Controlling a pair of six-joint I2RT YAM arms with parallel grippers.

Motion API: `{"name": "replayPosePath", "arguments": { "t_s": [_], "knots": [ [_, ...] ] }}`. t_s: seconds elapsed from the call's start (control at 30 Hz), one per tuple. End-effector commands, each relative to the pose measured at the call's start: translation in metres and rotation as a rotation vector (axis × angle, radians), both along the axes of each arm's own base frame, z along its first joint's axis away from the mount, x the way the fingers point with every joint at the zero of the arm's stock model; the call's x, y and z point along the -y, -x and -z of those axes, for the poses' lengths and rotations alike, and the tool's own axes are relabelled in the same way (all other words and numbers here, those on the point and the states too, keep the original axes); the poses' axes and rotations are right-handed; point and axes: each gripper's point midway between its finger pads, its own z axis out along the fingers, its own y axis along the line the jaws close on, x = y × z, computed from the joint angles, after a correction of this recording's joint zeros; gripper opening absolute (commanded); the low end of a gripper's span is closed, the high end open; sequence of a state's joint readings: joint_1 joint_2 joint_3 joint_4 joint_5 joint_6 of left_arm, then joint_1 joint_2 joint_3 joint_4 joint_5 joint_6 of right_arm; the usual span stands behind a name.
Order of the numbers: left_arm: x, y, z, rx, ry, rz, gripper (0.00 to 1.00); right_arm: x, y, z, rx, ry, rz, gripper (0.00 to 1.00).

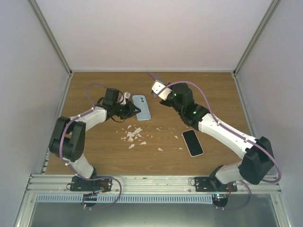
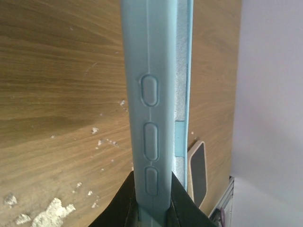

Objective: Take the phone out of the phone case
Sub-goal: Place the phone case at the center of the board.

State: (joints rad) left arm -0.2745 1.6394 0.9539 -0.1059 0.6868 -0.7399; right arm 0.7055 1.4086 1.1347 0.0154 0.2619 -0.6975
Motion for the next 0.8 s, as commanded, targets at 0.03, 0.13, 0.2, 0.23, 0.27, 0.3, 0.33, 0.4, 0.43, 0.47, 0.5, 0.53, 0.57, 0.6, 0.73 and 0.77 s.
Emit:
{"name": "replayPosePath", "arguments": {
  "t_s": [0.03, 0.13, 0.2, 0.23, 0.27, 0.3, 0.33, 0.4, 0.43, 0.47, 0.5, 0.53, 0.57, 0.6, 0.73, 0.77],
  "knots": [
    [0.011, -0.017, 0.002, 0.052, -0.032, 0.114, 0.00, 0.010, -0.002, -0.015, 0.023, -0.061, 0.031, 0.01],
    [0.015, -0.025, 0.009, 0.060, -0.052, 0.154, 0.00, 0.010, -0.002, -0.012, 0.009, -0.065, 0.029, 0.01],
    [0.014, -0.028, 0.020, 0.045, -0.070, 0.169, 0.00, 0.011, -0.002, -0.010, 0.002, -0.063, 0.028, 0.01],
    [0.013, -0.029, 0.025, 0.038, -0.083, 0.170, 0.00, 0.011, -0.001, -0.008, -0.001, -0.061, 0.028, 0.00],
    [0.010, -0.031, 0.029, 0.033, -0.097, 0.168, 0.00, 0.011, -0.001, -0.007, -0.003, -0.061, 0.027, 0.00],
    [0.007, -0.033, 0.033, 0.031, -0.107, 0.164, 0.00, 0.012, -0.001, -0.006, -0.005, -0.061, 0.030, 0.00],
    [0.006, -0.035, 0.036, 0.029, -0.114, 0.162, 0.00, 0.013, -0.002, -0.005, -0.008, -0.061, 0.031, 0.00],
    [0.002, -0.040, 0.041, 0.022, -0.121, 0.157, 0.04, 0.013, -0.002, -0.004, -0.011, -0.060, 0.032, 0.00],
    [0.000, -0.043, 0.042, 0.022, -0.128, 0.152, 0.05, 0.013, -0.002, -0.003, -0.012, -0.060, 0.032, 0.00],
    [-0.002, -0.045, 0.045, 0.019, -0.137, 0.149, 0.07, 0.013, -0.002, -0.003, -0.013, -0.059, 0.031, 0.00],
    [-0.004, -0.048, 0.046, 0.019, -0.147, 0.145, 0.08, 0.013, -0.002, -0.003, -0.013, -0.059, 0.031, 0.01],
    [-0.005, -0.050, 0.048, 0.020, -0.156, 0.144, 0.09, 0.012, -0.002, -0.003, -0.012, -0.059, 0.031, 0.01],
    [-0.006, -0.051, 0.050, 0.017, -0.164, 0.144, 0.09, 0.012, -0.002, -0.002, -0.014, -0.059, 0.030, 0.01],
    [-0.005, -0.052, 0.052, 0.016, -0.168, 0.145, 0.08, 0.012, -0.002, -0.002, -0.015, -0.059, 0.029, 0.00],
    [-0.008, -0.054, 0.063, 0.002, -0.195, 0.143, 0.08, 0.012, -0.002, 0.000, -0.021, -0.058, 0.029, 0.01],
    [-0.009, -0.054, 0.066, 0.000, -0.200, 0.144, 0.07, 0.013, -0.002, 0.001, -0.021, -0.057, 0.031, 0.01]
  ]
}}
